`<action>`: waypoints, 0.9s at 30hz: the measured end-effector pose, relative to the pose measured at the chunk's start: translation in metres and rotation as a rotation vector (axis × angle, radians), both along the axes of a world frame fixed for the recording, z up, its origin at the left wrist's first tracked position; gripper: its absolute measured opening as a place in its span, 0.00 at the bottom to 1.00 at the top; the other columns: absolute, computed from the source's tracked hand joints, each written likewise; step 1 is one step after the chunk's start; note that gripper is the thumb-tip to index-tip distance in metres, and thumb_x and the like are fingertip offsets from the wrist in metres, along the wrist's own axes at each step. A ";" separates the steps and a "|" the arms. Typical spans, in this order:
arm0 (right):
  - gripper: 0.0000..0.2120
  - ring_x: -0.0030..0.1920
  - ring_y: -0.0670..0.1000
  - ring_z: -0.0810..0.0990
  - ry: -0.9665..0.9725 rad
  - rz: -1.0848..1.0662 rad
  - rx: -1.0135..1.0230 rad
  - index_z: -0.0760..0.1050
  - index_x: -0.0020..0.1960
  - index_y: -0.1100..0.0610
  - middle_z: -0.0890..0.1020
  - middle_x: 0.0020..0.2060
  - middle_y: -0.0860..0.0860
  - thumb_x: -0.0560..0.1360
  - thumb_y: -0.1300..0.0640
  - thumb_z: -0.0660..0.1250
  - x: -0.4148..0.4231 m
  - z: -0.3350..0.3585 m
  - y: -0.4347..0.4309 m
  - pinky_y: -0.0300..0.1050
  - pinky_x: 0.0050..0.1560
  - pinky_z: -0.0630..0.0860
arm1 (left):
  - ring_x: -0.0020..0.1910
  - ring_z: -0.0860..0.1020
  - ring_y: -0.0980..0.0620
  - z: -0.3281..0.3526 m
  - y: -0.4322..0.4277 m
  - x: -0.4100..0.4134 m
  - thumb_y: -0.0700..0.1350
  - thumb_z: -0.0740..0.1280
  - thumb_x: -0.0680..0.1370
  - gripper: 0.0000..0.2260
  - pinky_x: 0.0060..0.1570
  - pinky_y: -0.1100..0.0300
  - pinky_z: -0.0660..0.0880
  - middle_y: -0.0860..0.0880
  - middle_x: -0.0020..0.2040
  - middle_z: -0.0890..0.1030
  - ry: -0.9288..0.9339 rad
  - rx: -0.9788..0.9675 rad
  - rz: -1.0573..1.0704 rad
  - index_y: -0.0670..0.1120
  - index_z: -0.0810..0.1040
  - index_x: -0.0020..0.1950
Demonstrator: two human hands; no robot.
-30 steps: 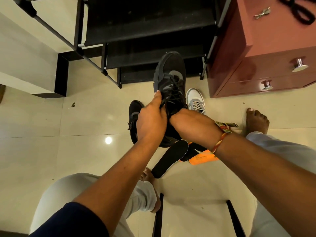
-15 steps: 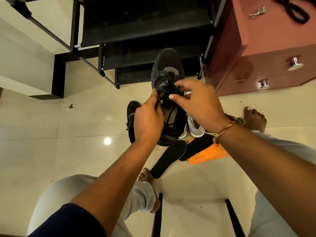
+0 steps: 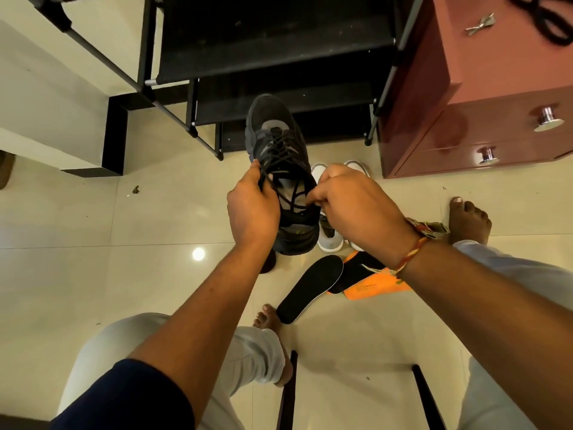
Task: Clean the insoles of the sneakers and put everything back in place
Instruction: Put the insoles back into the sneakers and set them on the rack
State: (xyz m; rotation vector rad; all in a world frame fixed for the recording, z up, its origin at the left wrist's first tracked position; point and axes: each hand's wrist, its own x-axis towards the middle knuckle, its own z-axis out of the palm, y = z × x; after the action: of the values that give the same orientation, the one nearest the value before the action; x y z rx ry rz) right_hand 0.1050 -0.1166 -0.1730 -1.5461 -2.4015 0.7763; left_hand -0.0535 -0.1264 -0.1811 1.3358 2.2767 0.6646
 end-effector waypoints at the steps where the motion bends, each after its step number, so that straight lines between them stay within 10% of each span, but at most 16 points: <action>1: 0.16 0.58 0.55 0.74 -0.061 0.020 0.004 0.81 0.61 0.46 0.75 0.57 0.52 0.79 0.62 0.65 0.000 0.001 0.000 0.44 0.49 0.73 | 0.47 0.79 0.55 0.000 -0.001 0.001 0.42 0.60 0.84 0.18 0.55 0.58 0.80 0.49 0.55 0.84 -0.003 0.009 -0.010 0.50 0.73 0.74; 11: 0.16 0.54 0.56 0.80 -0.182 0.254 -0.064 0.81 0.57 0.52 0.80 0.55 0.53 0.77 0.66 0.61 -0.010 -0.010 0.000 0.48 0.53 0.76 | 0.41 0.76 0.60 -0.009 -0.007 0.008 0.43 0.60 0.85 0.18 0.38 0.77 0.67 0.53 0.50 0.83 -0.009 -0.004 -0.126 0.53 0.72 0.75; 16: 0.10 0.50 0.51 0.80 0.219 -0.307 0.075 0.80 0.56 0.51 0.81 0.50 0.50 0.76 0.50 0.69 -0.002 -0.001 -0.002 0.46 0.48 0.78 | 0.45 0.79 0.57 -0.007 -0.006 0.005 0.43 0.60 0.84 0.17 0.49 0.63 0.79 0.52 0.52 0.83 -0.041 0.007 -0.075 0.52 0.74 0.73; 19: 0.23 0.47 0.52 0.80 0.106 -0.393 -0.271 0.76 0.58 0.52 0.81 0.47 0.49 0.73 0.36 0.68 0.000 -0.004 0.003 0.45 0.43 0.75 | 0.51 0.79 0.58 -0.008 -0.004 0.005 0.43 0.61 0.84 0.17 0.54 0.66 0.75 0.52 0.57 0.83 -0.081 0.037 -0.022 0.52 0.74 0.73; 24: 0.09 0.41 0.57 0.83 0.140 -0.375 -0.470 0.80 0.47 0.57 0.84 0.38 0.55 0.73 0.52 0.69 0.001 -0.024 0.003 0.53 0.46 0.82 | 0.40 0.75 0.69 -0.014 -0.003 0.000 0.42 0.62 0.84 0.19 0.35 0.82 0.67 0.61 0.52 0.78 -0.188 -0.053 -0.142 0.54 0.72 0.74; 27: 0.08 0.40 0.58 0.84 0.176 -0.469 -0.518 0.81 0.45 0.58 0.84 0.37 0.56 0.69 0.54 0.72 -0.003 -0.047 0.005 0.54 0.46 0.83 | 0.51 0.78 0.62 -0.017 -0.002 -0.010 0.41 0.63 0.82 0.20 0.51 0.72 0.74 0.57 0.58 0.80 -0.272 -0.200 -0.249 0.56 0.72 0.73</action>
State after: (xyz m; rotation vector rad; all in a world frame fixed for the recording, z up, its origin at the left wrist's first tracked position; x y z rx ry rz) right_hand 0.1025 -0.1114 -0.2198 -2.0093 -1.6805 1.4132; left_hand -0.0631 -0.1282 -0.1980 1.3148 1.8708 0.4858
